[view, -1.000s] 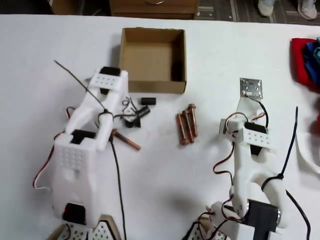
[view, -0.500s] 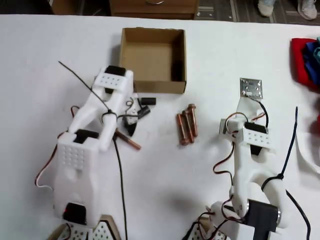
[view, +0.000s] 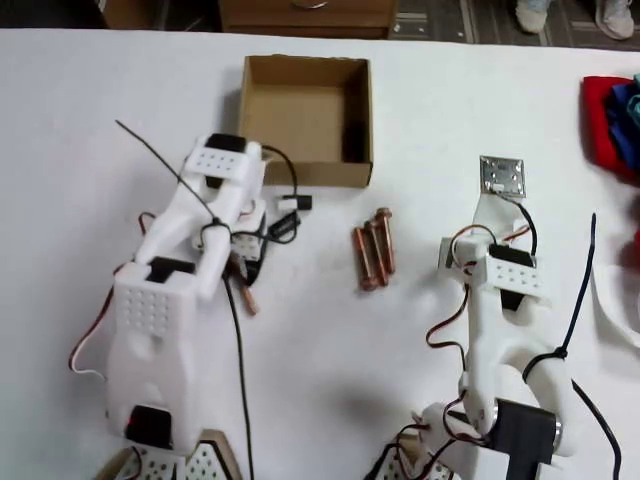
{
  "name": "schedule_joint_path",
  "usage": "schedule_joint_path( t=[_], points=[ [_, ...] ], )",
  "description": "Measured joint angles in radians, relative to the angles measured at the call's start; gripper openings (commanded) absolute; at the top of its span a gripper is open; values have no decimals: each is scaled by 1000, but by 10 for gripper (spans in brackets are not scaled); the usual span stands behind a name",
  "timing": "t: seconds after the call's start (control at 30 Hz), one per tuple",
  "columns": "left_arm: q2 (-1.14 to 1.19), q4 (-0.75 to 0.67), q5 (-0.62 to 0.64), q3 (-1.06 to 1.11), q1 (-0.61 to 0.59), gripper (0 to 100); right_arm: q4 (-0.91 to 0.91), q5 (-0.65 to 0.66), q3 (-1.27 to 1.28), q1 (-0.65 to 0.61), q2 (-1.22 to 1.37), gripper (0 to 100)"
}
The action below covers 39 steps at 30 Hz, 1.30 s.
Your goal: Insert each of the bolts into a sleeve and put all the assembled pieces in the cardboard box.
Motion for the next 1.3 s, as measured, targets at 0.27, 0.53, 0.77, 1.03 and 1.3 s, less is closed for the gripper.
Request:
schedule_joint_path(
  t=[0.27, 0.53, 0.77, 1.03, 1.3],
  points=[
    [3, 8, -330, -23, -83, 104, 0, 0, 0, 0, 0, 21],
    [12, 57, -404, -141, -204, 251, 0, 0, 0, 0, 0, 21],
    [103, 60, -319, -157, -166, 255, 0, 0, 0, 0, 0, 21],
    [160, 52, -245, -204, -163, 134, 0, 0, 0, 0, 0, 21],
    [172, 78, -244, -261, -172, 128, 0, 0, 0, 0, 0, 21]
  ],
)
